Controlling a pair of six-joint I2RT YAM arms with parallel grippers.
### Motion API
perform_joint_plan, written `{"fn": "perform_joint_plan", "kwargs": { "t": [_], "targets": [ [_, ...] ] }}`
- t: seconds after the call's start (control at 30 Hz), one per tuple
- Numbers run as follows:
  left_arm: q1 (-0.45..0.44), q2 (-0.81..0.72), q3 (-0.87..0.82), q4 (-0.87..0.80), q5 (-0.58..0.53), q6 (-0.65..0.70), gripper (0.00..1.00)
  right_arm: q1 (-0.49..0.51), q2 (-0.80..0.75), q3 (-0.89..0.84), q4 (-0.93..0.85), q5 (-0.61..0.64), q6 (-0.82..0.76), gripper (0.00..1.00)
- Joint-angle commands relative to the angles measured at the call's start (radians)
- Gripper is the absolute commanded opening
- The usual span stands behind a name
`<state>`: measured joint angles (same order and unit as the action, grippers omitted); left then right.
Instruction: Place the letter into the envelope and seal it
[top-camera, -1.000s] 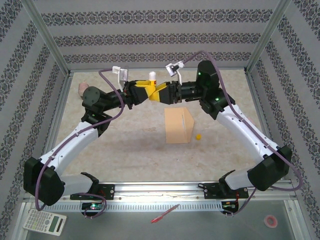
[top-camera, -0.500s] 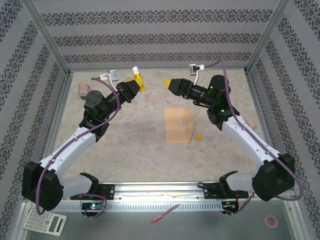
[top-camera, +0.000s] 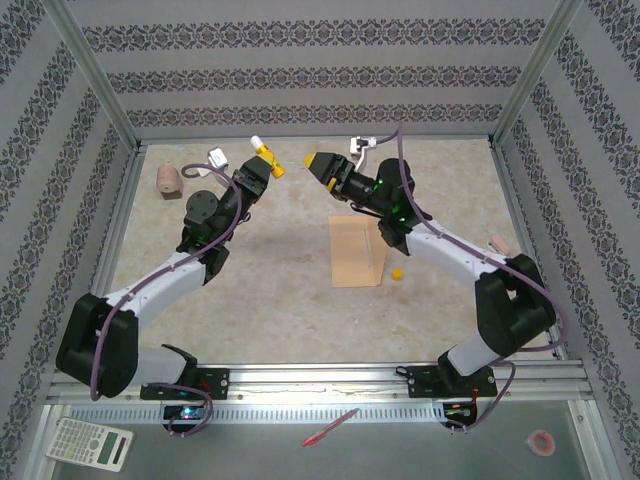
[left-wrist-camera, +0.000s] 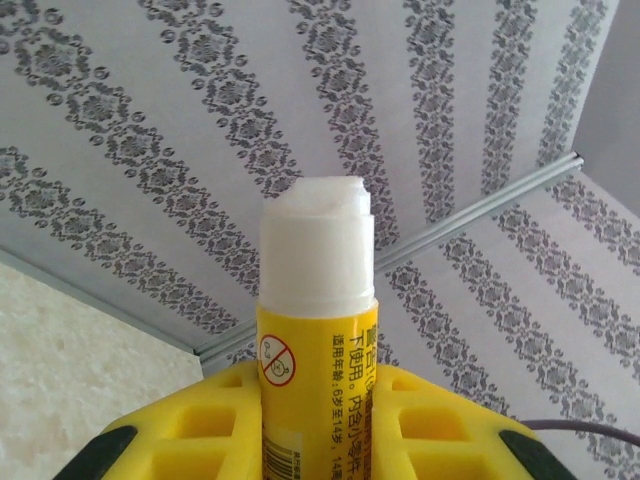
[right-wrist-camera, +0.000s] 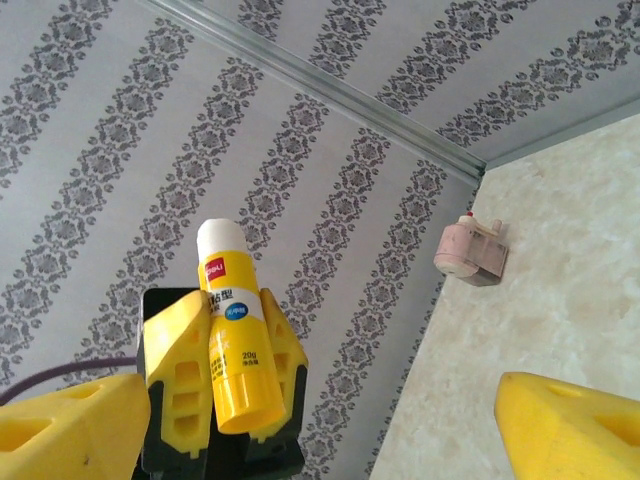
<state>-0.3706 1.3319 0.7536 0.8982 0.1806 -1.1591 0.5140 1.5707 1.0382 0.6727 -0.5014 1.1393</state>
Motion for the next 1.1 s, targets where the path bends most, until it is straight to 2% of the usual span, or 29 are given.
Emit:
{"fn": "perform_joint_plan", "kwargs": {
  "t": [0.0,0.3,0.6,1.07],
  "targets": [
    [0.011,0.025,-0.018,0.173,-0.040,-0.091,0.00,0.033,0.044,0.023,0.109,0.063,0.062,0.88],
    [0.012,0.055,-0.024,0.195,-0.034,-0.112,0.00,0.087,0.145,0.081,0.189,0.067,0.123,0.83],
    [0.011,0.068,-0.035,0.206,-0.032,-0.115,0.00,0.110,0.176,0.102,0.229,0.057,0.145,0.72],
    [0.012,0.112,-0.020,0.248,-0.029,-0.140,0.00,0.127,0.198,0.112,0.273,0.049,0.171,0.69]
  ]
}}
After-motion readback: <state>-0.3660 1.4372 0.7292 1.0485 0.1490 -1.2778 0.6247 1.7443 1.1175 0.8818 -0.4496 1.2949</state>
